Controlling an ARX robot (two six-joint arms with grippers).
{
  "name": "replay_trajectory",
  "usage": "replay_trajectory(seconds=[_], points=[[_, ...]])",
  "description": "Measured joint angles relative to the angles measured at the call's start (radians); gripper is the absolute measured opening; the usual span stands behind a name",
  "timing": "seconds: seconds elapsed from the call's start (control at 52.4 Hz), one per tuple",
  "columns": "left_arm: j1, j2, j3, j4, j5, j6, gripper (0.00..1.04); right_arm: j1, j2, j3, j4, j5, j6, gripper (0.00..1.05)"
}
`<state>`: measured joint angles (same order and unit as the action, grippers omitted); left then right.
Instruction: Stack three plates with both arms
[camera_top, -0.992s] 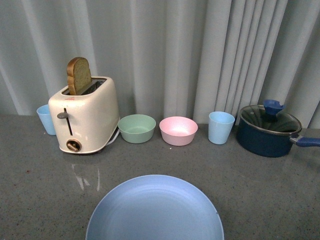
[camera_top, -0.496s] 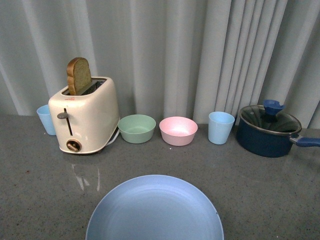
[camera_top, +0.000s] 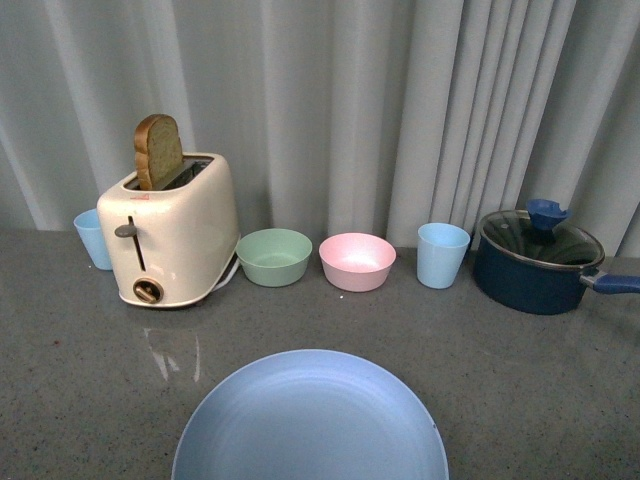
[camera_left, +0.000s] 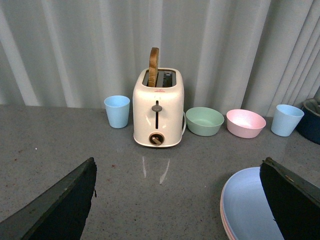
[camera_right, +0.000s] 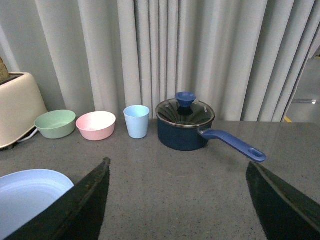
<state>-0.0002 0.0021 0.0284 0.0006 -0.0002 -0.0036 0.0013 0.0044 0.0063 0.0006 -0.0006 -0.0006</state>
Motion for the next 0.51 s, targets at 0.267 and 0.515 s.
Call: replay_trajectory(seconds=[0.267,0.515], points=[[0.000,0.000,0.000,0.000,0.000,0.000,0.98,0.000,0.000,0.000,0.000,0.000,0.000,0.97],[0.000,0.000,0.000,0.000,0.000,0.000,0.98,0.000,0.000,0.000,0.000,0.000,0.000,0.97]])
